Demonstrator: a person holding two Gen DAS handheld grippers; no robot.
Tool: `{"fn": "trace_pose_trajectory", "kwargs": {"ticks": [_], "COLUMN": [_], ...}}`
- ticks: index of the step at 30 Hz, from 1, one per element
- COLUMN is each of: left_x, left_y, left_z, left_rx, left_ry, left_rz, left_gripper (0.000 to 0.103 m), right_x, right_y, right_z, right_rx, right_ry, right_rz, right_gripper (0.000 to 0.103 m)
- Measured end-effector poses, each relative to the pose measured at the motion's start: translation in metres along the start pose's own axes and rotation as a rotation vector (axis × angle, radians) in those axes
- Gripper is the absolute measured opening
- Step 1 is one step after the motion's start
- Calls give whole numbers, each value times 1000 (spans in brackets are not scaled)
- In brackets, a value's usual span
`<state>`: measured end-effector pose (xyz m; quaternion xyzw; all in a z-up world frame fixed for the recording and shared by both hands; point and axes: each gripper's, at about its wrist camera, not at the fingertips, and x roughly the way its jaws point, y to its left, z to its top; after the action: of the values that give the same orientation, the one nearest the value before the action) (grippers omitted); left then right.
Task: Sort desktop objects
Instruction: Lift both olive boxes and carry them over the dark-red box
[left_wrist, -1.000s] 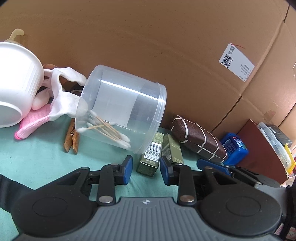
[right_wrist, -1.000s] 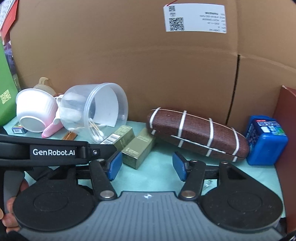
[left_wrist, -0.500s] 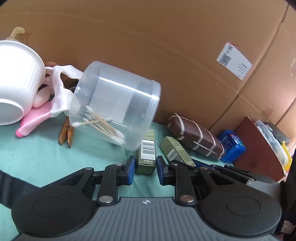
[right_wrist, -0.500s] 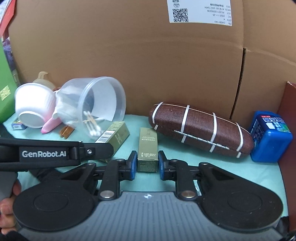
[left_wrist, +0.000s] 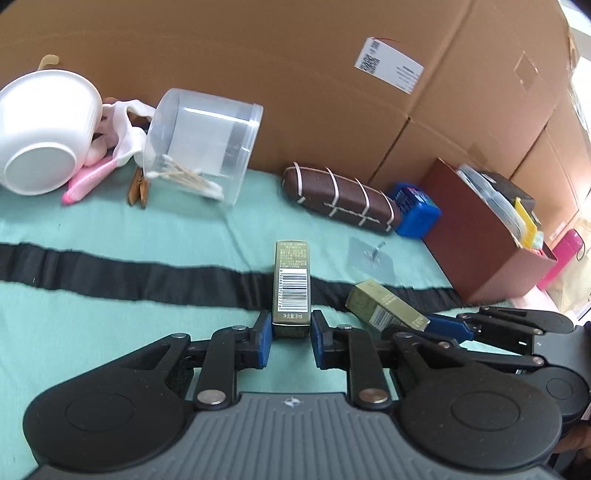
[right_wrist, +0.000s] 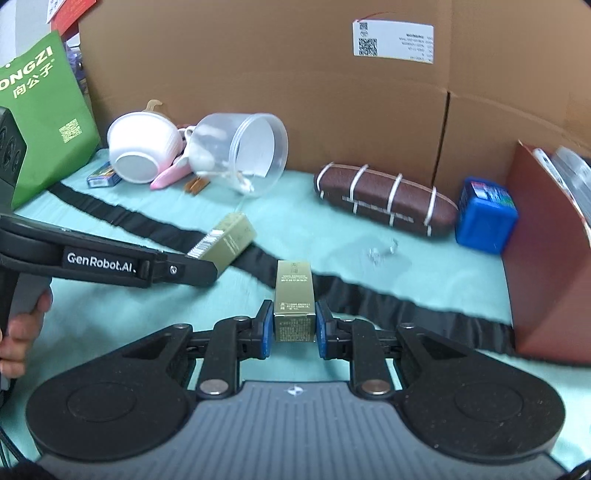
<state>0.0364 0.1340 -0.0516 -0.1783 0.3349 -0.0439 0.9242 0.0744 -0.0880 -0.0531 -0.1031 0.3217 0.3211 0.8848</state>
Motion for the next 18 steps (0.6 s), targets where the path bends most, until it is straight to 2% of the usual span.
{"fn": "trace_pose_trajectory", "kwargs": {"ticks": [3, 7, 15, 17, 18], "left_x": [2, 5, 16, 18, 18], "left_y": [-2, -1, -5, -6, -8], "left_z": [0, 4, 13, 15, 15], "left_rx": [1, -33, -36, -24, -14], "left_ry": [-4, -21, -45, -45, -42], "left_rz": [15, 12, 46, 55, 69], "left_gripper": [23, 40, 45, 42, 36], "right_x": [6, 11, 18, 21, 22], "right_y": [1, 1, -1, -2, -1], "right_z": [-3, -3, -1, -1, -2], "right_rx": [17, 31, 54, 61, 60], "right_ry": [5, -5, -9, -9, -7], "right_rz": [-9, -9, 0, 2, 2], "right_gripper": [22, 22, 22, 22, 22]}}
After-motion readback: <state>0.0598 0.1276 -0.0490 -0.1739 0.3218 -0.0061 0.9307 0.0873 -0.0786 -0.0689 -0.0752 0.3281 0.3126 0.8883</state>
